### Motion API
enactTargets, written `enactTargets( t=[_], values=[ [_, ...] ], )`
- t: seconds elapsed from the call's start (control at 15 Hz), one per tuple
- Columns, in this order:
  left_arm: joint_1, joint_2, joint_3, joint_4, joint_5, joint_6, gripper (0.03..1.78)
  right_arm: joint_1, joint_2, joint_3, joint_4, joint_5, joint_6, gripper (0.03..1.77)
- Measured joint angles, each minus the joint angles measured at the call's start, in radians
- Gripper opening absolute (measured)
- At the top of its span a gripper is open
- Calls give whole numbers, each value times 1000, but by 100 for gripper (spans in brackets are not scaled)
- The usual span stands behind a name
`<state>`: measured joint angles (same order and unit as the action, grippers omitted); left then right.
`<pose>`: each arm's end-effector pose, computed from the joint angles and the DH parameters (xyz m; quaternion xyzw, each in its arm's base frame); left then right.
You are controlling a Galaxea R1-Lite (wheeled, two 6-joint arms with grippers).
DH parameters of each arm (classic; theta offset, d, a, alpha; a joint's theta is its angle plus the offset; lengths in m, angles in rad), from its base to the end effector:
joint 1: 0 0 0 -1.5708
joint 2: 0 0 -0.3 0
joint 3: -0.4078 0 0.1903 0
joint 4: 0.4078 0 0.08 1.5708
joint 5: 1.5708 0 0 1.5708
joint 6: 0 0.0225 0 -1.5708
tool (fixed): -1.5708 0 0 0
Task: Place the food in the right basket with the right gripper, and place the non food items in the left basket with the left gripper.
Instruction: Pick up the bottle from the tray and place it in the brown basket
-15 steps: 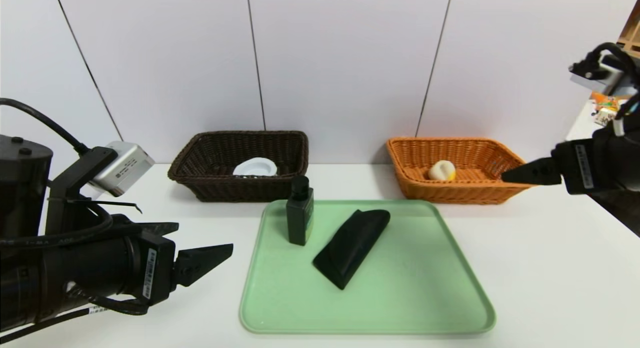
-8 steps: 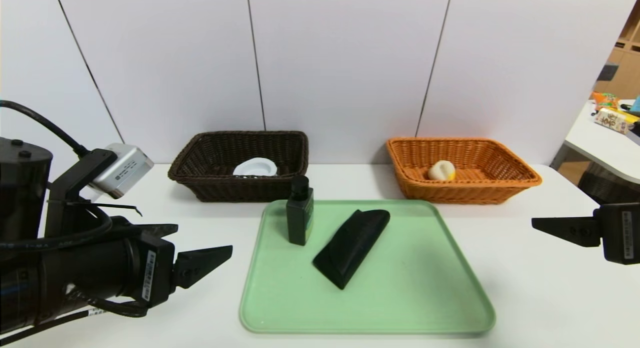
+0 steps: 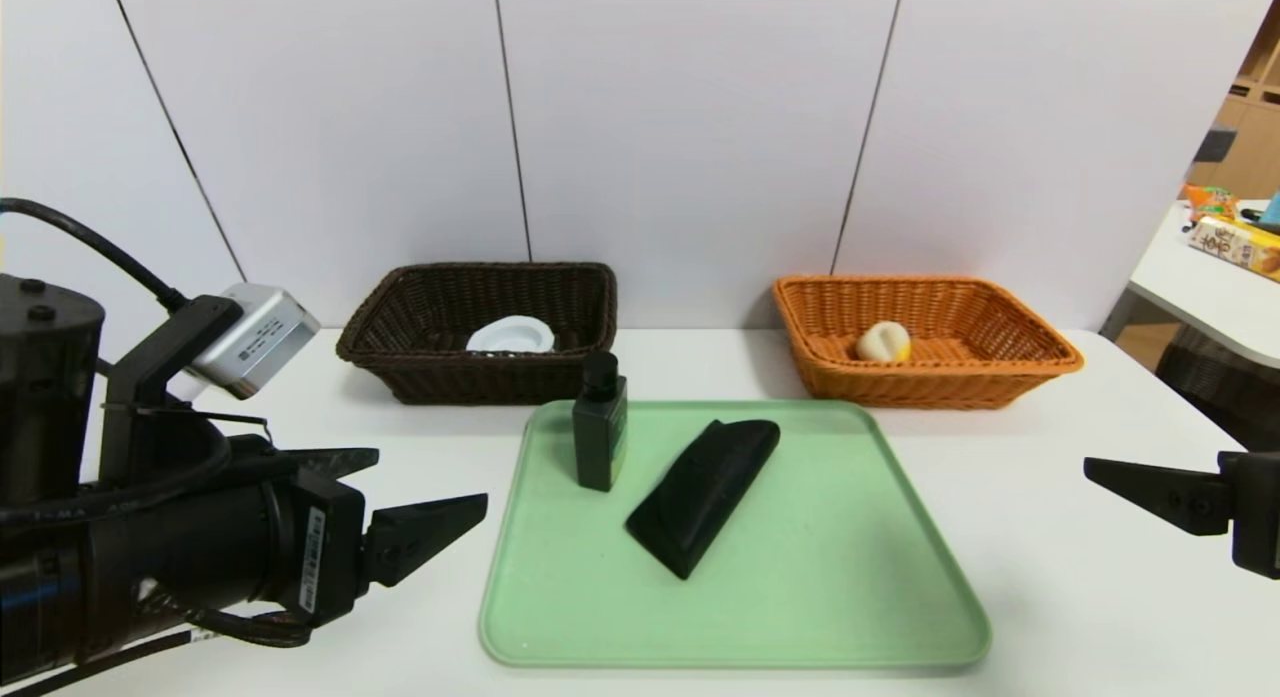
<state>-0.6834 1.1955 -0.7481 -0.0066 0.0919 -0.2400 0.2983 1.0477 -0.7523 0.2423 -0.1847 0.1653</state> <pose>0.1353 -0.1075 0.2279 -0.0297 0.2350 -0.2581 0.9366 0.1225 0.0334 0.2289 0.0162 0.2616 0.0332 0.9645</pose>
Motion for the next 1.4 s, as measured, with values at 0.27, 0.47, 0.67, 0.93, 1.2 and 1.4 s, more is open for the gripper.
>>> enactTargets(
  t=[0.27, 0.47, 0.67, 0.93, 1.2, 1.4],
  values=[
    [-117, 89, -5, -126, 129, -53, 169, 0, -10, 23, -1, -1, 0, 170],
    [-183, 188, -28, -202, 219, -83, 169, -1, -18, 37, 0, -3, 0, 170],
    [-210, 287, -46, -281, 272, -87, 169, 0, -25, 51, -1, 3, -1, 170],
    [-218, 411, -64, -371, 312, -89, 169, 0, -29, 54, -1, 6, -3, 170],
    [-217, 496, -95, -380, 327, -90, 169, 0, -31, 58, 0, 6, -4, 170],
    [-208, 531, -113, -380, 343, -88, 169, 0, -32, 60, 0, 7, -5, 170]
  ],
)
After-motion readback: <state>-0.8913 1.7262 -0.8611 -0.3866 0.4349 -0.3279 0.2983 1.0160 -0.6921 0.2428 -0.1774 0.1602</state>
